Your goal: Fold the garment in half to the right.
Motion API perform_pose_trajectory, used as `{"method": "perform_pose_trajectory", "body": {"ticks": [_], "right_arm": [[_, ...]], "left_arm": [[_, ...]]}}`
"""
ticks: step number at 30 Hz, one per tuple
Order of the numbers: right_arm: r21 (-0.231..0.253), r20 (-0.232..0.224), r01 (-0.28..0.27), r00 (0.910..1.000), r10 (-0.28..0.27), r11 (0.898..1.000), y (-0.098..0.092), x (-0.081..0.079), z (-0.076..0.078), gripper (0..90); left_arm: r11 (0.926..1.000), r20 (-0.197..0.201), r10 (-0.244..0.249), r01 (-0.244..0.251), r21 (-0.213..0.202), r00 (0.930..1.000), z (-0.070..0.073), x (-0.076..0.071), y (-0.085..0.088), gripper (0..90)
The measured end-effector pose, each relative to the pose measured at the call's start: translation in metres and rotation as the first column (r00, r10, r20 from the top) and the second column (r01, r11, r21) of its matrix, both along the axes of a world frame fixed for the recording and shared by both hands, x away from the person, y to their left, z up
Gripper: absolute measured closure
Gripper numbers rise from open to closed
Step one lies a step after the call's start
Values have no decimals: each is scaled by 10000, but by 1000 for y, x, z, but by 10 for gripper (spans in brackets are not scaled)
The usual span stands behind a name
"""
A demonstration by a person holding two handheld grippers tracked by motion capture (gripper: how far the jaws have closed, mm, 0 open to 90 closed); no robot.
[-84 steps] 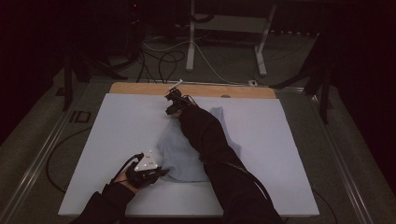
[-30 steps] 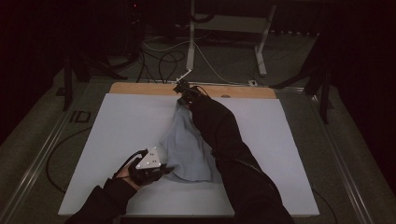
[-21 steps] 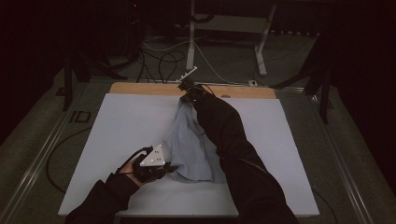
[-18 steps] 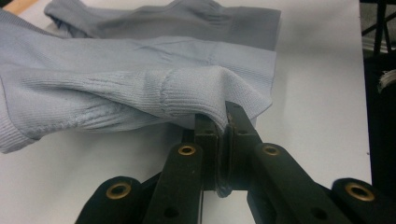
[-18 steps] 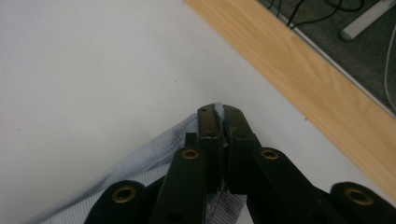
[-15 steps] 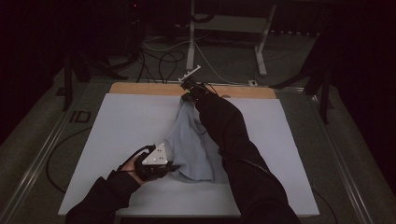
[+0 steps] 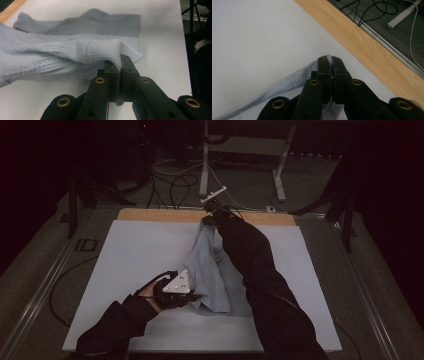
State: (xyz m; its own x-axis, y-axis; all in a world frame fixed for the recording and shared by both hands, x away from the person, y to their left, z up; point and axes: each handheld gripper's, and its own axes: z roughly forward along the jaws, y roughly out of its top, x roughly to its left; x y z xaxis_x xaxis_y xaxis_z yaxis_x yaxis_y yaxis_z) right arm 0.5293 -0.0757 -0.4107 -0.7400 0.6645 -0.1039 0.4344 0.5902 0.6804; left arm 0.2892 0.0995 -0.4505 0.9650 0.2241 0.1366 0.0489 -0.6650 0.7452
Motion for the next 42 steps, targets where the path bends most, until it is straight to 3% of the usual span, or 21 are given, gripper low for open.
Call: {"method": "perform_pose_trajectory", "body": {"ticks": [8, 16, 25, 34, 37, 42], "right_arm": [[100, 137, 124, 9998, -125, 9999, -22, -3, 8, 875], [502, 190, 303, 9993, -313, 9983, -54, -6, 13, 875], [710, 39, 378, 9993, -382, 9968, -84, -5, 5, 874], [1096, 108, -48, 9999, 37, 9940, -95, -4, -8, 873], [1186, 23, -186, 9998, 185, 9928, -98, -3, -14, 873], [1251, -110, -211, 9997, 226, 9919, -104, -1, -23, 872]], "left_arm": [[9988, 59, -491, 491, 28, 9988, 6, 3, -22, 872], [9945, 172, -1013, 1008, 289, 9947, 9, 7, -50, 872], [9903, 103, -1360, 1357, 287, 9907, 6, 9, -74, 872], [9831, 377, -1703, 1671, 748, 9847, -3, 10, -98, 871], [9792, 268, -1850, 1819, 903, 9824, -8, 11, -106, 871], [9785, 169, -1881, 1859, 894, 9820, -12, 14, -116, 871]]}}
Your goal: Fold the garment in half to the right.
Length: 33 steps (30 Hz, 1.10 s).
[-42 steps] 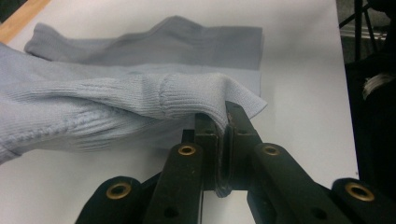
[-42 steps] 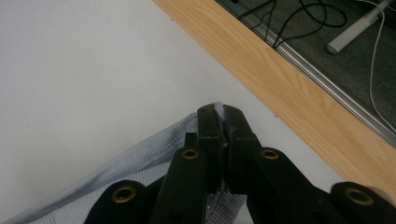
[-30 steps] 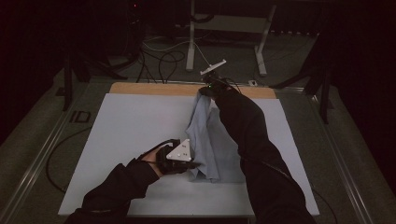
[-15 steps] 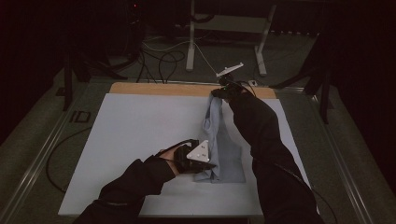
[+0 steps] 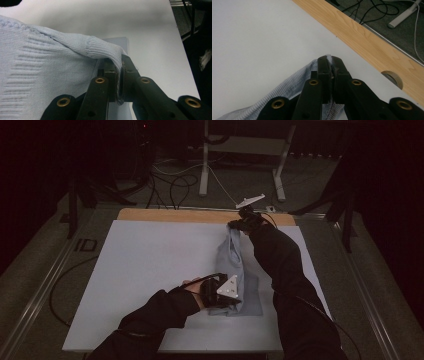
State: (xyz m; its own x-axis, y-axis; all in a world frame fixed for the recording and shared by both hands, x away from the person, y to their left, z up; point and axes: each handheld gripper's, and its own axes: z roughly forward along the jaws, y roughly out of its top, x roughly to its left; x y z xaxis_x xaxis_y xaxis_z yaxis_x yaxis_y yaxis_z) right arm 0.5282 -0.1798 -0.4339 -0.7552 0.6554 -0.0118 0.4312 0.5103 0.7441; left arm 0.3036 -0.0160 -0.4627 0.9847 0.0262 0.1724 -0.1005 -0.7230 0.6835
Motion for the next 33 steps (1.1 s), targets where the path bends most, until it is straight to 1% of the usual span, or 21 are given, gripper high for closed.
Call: {"method": "perform_pose_trajectory", "body": {"ticks": [3, 5, 6, 9, 11, 13, 15, 18, 19, 21, 22, 24, 25, 26, 27, 28, 29, 30, 31, 32, 33], "right_arm": [[187, 6, 39, 10000, -39, 9998, -4, 1, -5, 872], [533, 36, -62, 10000, 60, 9986, -7, 2, -7, 872], [577, 24, -82, 10000, 81, 9983, -9, 3, -8, 871], [793, -131, -336, 9993, 347, 9963, -11, 5, -13, 871], [793, -232, -395, 9989, 414, 9961, -12, 7, -15, 870], [926, -271, -544, 9980, 571, 9942, -13, 9, -17, 870], [761, -399, -522, 9977, 553, 9957, -11, 11, -19, 867], [677, -447, -464, 9978, 495, 9966, -9, 13, -21, 857], [639, -341, -363, 9987, 385, 9973, -9, 13, -22, 818], [785, -189, -264, 9994, 279, 9966, -10, 12, -22, 678], [785, -189, -264, 9994, 279, 9966, -10, 12, -22, 678], [914, -67, -180, 9998, 187, 9957, -12, 10, -20, 498], [1121, -118, -106, 9999, 120, 9936, -15, 9, -19, 387], [1087, -149, -95, 9998, 112, 9940, -16, 8, -19, 309], [1075, -210, -71, 9997, 95, 9942, -18, 8, -19, 267], [1132, -348, -76, 9993, 116, 9935, -20, 8, -19, 231], [1183, -463, -217, 9986, 274, 9927, -22, 8, -19, 163], [1277, -507, -220, 9983, 287, 9916, -24, 7, -18, 133], [1277, -507, -220, 9983, 287, 9916, -24, 7, -18, 133], [1491, -552, -136, 9982, 220, 9887, -28, 7, -18, 128], [1476, -511, -182, 9984, 260, 9889, -29, 6, -17, 115]], "left_arm": [[10000, -14, -29, 29, 50, 10000, -2, 2, -5, 871], [9999, -95, -64, 65, 112, 9999, -5, 4, -9, 870], [9998, -76, -78, 80, 159, 9999, -8, 5, -14, 870], [9998, -115, -108, 110, 167, 9999, -12, 5, -18, 869], [9998, -187, -116, 119, 178, 9998, -16, 7, -21, 869], [9998, -325, -46, 51, 168, 9995, -21, 9, -25, 869], [9998, -351, -9, 15, 174, 9994, -22, 10, -26, 869], [9997, -442, 106, -96, 226, 9990, -24, 12, -29, 868], [9997, -437, 111, -101, 241, 9990, -24, 13, -30, 868], [9997, -631, 192, -181, 177, 9978, -25, 15, -32, 866], [9997, -649, 153, -141, 184, 9978, -26, 16, -33, 866], [9998, -720, -13, 26, 190, 9974, -26, 16, -35, 858], [9997, -815, -161, 174, 144, 9965, -27, 15, -35, 815], [9996, -910, -254, 263, 87, 9955, -28, 14, -35, 788], [9984, -990, -570, 572, -2, 9935, -28, 12, -36, 745], [9978, -1018, -662, 665, 0, 9926, -28, 11, -36, 704], [9970, -1111, -772, 779, 21, 9908, -27, 11, -37, 672], [9967, -1114, -805, 812, 12, 9905, -26, 10, -37, 645], [9967, -1114, -805, 812, 12, 9905, -26, 10, -37, 619], [9971, -1162, -755, 764, 31, 9904, -26, 10, -38, 595], [9965, -1267, -824, 832, 9, 9885, -25, 10, -38, 577]]}}
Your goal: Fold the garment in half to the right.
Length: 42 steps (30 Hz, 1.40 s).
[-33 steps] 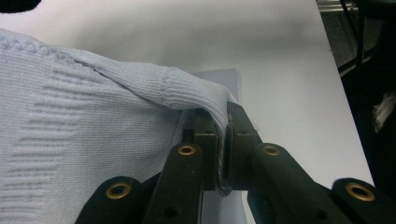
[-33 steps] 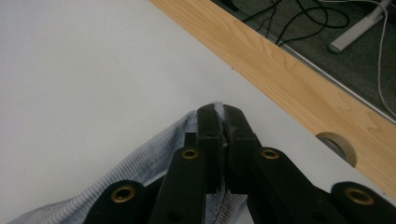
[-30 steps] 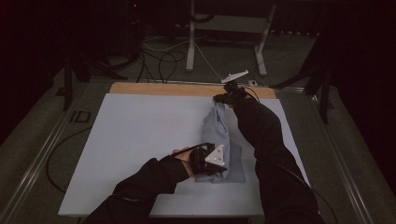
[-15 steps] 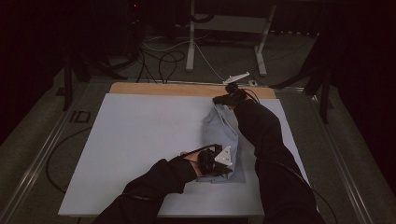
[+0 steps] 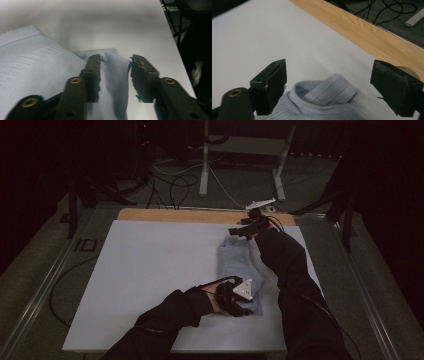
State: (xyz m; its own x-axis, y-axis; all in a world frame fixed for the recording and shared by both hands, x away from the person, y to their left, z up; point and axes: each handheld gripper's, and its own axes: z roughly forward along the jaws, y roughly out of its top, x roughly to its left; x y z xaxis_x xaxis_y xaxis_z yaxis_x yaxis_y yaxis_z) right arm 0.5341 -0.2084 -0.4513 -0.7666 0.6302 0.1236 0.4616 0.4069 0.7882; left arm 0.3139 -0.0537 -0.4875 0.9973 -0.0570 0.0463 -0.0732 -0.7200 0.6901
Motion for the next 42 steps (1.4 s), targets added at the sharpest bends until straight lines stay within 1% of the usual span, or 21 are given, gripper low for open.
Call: {"method": "perform_pose_trajectory", "body": {"ticks": [1, 2, 4, 7, 12, 16, 18, 21, 25, 27, 30, 33, 34, 35, 36, 37, 38, 39, 40, 41, 42], "right_arm": [[0, 0, 0, 10000, 0, 10000, 0, 0, 0, 115], [20, -48, -49, 10000, 49, 10000, -1, -1, 0, 100], [-21, 82, -106, 9999, 107, 9999, -2, -3, 1, 98], [-32, 180, -107, 9998, 108, 9999, -3, -5, 3, 98], [-94, 328, -190, 9993, 193, 9998, -5, -10, 5, 98], [52, 381, -133, 9992, 131, 9999, -9, -15, 7, 98], [-17, 418, -148, 9990, 148, 9999, -10, -17, 8, 98], [106, 467, -107, 9989, 102, 9999, -13, -22, 11, 98], [93, 590, -106, 9982, 101, 9999, -15, -27, 13, 100], [-63, 771, -166, 9969, 170, 9998, -16, -32, 12, 125], [-212, 727, -204, 9971, 219, 9996, -15, -34, 10, 126], [-251, 727, -145, 9972, 162, 9996, -15, -39, 8, 116], [-328, 733, -106, 9972, 129, 9994, -15, -40, 8, 111], [-401, 975, -33, 9952, 72, 9992, -14, -43, 8, 109], [-381, 1059, -28, 9944, 68, 9993, -15, -45, 8, 109], [-381, 1059, -28, 9944, 68, 9993, -15, -45, 8, 109], [-290, 1049, -38, 9945, 68, 9996, -15, -47, 6, 109], [-290, 1049, -38, 9945, 68, 9996, -15, -47, 6, 109], [-239, 1042, 3, 9946, 21, 9997, -16, -49, 4, 109], [-198, 1009, 17, 9949, 3, 9998, -17, -50, 3, 110], [-218, 988, 49, 9951, -28, 9998, -17, -50, 2, 110]], "left_arm": [[10000, -58, -54, 54, -27, 10000, 1, 0, 0, 577], [10000, -6, -9, 9, 0, 10000, 1, 0, -1, 553], [10000, -127, -15, 15, 1, 9999, 3, 0, -1, 491], [10000, -159, -93, 93, -12, 9998, 6, 0, 0, 469], [9999, -138, -155, 155, -15, 9998, 11, -1, 2, 460], [9999, -175, -103, 103, -13, 9998, 16, -2, 7, 446], [9999, -207, -150, 148, -67, 9997, 18, -2, 10, 438], [9998, -310, -76, 70, -168, 9995, 23, -2, 16, 437], [9995, -422, -16, 3, -319, 9991, 28, -1, 25, 427], [9994, -489, -9, -8, -355, 9988, 30, 0, 32, 417], [9991, -605, 169, -192, -370, 9980, 31, 3, 41, 408], [9984, -658, 335, -364, -435, 9973, 32, 4, 51, 371], [9978, -653, 454, -484, -443, 9968, 33, 4, 55, 347], [9970, -705, 556, -592, -492, 9960, 33, 4, 58, 328], [9956, -643, 736, -770, -526, 9952, 35, 5, 63, 315], [9937, -716, 868, -915, -652, 9937, 36, 6, 67, 315], [9921, -842, 882, -951, -818, 9925, 38, 8, 72, 241], [9904, -880, 949, -1030, -923, 9916, 39, 8, 77, 241], [9898, -959, 943, -1037, -982, 9909, 41, 9, 81, 162], [9869, -1112, 1016, -1142, -1143, 9886, 43, 10, 91, 146], [9869, -1112, 1016, -1142, -1143, 9886, 43, 10, 91, 138]]}}
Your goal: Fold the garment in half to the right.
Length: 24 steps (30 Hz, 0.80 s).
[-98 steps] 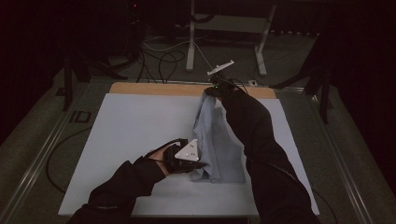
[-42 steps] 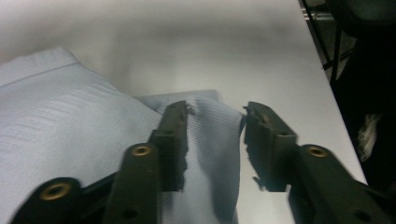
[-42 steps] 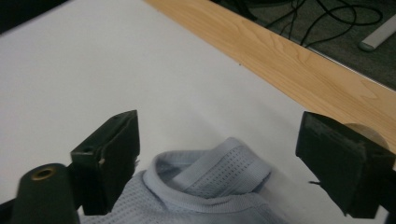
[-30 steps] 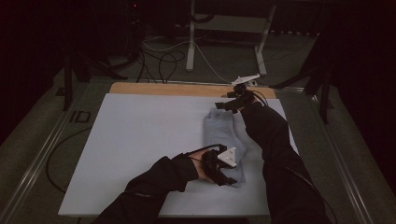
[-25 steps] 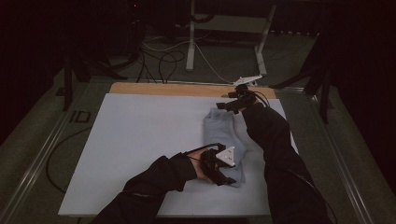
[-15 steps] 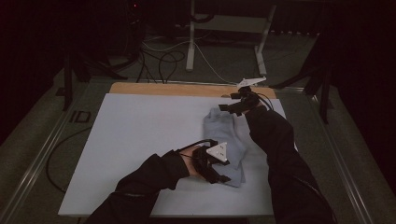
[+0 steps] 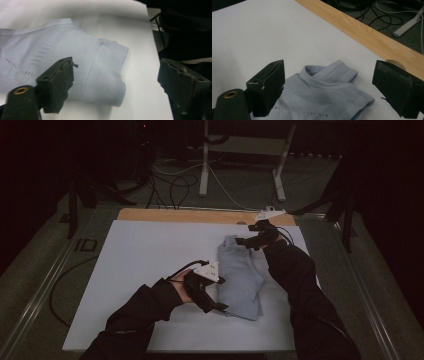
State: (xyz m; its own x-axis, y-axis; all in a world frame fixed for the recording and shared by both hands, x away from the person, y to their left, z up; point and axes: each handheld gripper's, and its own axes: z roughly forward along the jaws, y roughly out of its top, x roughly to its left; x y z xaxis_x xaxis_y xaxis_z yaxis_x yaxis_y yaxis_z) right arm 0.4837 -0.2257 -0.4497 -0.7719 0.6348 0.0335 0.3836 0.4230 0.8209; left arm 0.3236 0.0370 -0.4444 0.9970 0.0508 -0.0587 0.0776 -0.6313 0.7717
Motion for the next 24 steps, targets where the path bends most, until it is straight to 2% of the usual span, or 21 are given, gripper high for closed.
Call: {"method": "perform_pose_trajectory", "body": {"ticks": [2, 5, 7, 9, 11, 12, 16, 17, 18, 20, 21, 23, 24], "right_arm": [[17, -64, -37, 10000, 37, 10000, -2, -1, -3, 109], [107, -261, 52, 9996, -49, 9999, -5, -2, -9, 109], [-153, -306, 248, 9992, -253, 9996, -7, 0, -13, 102], [-109, -413, 321, 9986, -326, 9994, -8, 1, -15, 102], [67, -776, 558, 9955, -551, 9984, -11, 6, -21, 102], [67, -776, 558, 9955, -551, 9984, -11, 6, -21, 102], [-156, -1243, 854, 9885, -867, 9962, -12, 13, -35, 117], [-274, -1380, 966, 9854, -995, 9949, -12, 15, -38, 141], [-613, -1582, 1203, 9790, -1287, 9908, -12, 18, -46, 171], [-757, -1701, 1224, 9763, -1338, 9896, -13, 19, -49, 198], [-993, -2058, 1298, 9673, -1480, 9865, -15, 21, -56, 222], [-1076, -2195, 1285, 9641, -1496, 9858, -16, 22, -59, 243], [-1133, -2511, 1194, 9571, -1447, 9864, -18, 22, -64, 271]], "left_arm": [[9997, 17, 229, -229, -37, 9997, 0, -2, 13, 83], [9992, -133, 398, -399, -36, 9991, -2, -3, 22, 7], [9976, -196, 675, -678, -134, 9975, -4, -4, 33, 6], [9951, -397, 911, -926, -361, 9950, -7, -5, 44, 7], [9909, -444, 1201, -1225, -554, 9918, -10, -7, 56, 6], [9893, -441, 1285, -1312, -642, 9907, -12, -8, 63, 6], [9708, -515, 2120, -2163, -1035, 9759, -21, -14, 90, 6], [9643, -460, 2367, -2404, -1108, 9705, -23, -16, 97, 6], [9598, -416, 2573, -2603, -1045, 9654, -26, -18, 104, 6], [9474, -172, 3057, -3059, -938, 9520, -31, -22, 120, 6], [9409, -211, 3264, -3269, -886, 9450, -33, -22, 128, 7], [9238, -391, 3662, -3683, -1050, 9297, -37, -24, 144, 7], [9144, -531, 3848, -3884, -1143, 9215, -39, -25, 150, 7]]}}
